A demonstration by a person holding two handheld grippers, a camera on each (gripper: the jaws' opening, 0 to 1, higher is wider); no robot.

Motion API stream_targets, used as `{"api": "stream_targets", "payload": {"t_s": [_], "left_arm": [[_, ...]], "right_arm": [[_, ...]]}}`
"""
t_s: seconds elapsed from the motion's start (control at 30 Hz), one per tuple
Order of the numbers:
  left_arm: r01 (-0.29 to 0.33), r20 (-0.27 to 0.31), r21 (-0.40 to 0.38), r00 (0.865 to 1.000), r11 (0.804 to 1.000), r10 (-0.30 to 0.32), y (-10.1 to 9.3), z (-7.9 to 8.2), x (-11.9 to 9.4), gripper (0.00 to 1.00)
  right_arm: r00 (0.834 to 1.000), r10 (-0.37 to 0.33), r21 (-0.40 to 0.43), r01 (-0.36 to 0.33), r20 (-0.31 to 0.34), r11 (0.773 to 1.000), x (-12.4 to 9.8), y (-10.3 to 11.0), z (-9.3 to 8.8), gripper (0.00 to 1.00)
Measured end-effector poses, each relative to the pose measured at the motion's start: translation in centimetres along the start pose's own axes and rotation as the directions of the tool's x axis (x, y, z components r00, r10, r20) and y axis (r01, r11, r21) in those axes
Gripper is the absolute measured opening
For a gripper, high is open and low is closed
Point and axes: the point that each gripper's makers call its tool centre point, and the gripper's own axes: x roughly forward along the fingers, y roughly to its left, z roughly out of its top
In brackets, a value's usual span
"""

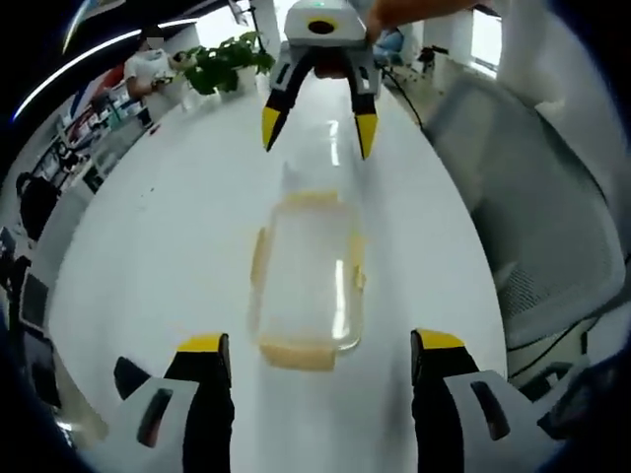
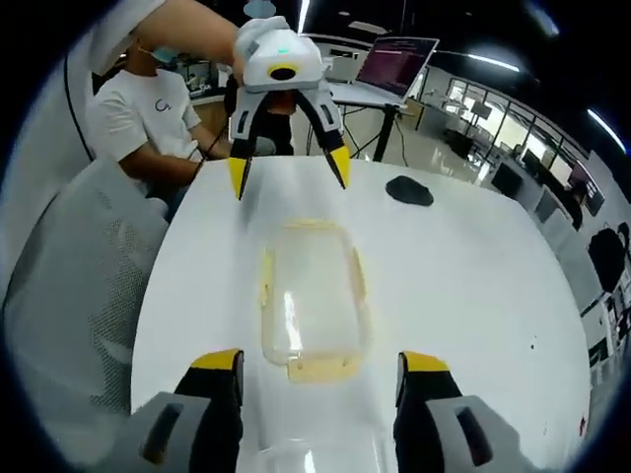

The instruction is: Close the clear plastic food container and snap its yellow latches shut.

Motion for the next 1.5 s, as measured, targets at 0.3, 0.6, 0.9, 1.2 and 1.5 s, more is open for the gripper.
{"api": "stream_targets", "payload": {"t_s": [0.3, 0.6, 0.9, 1.2, 1.5], "left_arm": [[0.033, -0.038, -0.008, 0.999, 0.999, -0.033, 0.8, -1.1, 1.3, 0.67], [0.078, -0.085, 0.026, 0.993, 0.997, -0.076, 0.4, -2.3, 2.5, 0.63], [0.086, -0.122, 0.044, 0.989, 0.995, -0.08, 0.7, -3.5, 3.1, 0.56], [0.1, -0.128, 0.045, 0.987, 0.994, -0.094, 0.7, -3.7, 3.6, 0.51], [0.101, -0.135, 0.042, 0.986, 0.994, -0.095, 0.9, -3.8, 3.8, 0.49]], "right_arm": [[0.998, 0.033, -0.013, -0.034, -0.048, 0.999, 1.6, -0.1, -1.0, 0.57], [0.994, 0.042, -0.05, -0.047, -0.099, 0.998, 3.0, -0.2, -1.8, 0.52], [0.989, 0.066, -0.053, -0.073, -0.132, 0.996, 4.1, 0.0, -2.0, 0.47], [0.981, 0.072, -0.069, -0.085, -0.179, 0.994, 4.5, 0.0, -3.1, 0.44], [0.978, 0.071, -0.063, -0.084, -0.198, 0.994, 5.0, -0.3, -3.5, 0.41]]}}
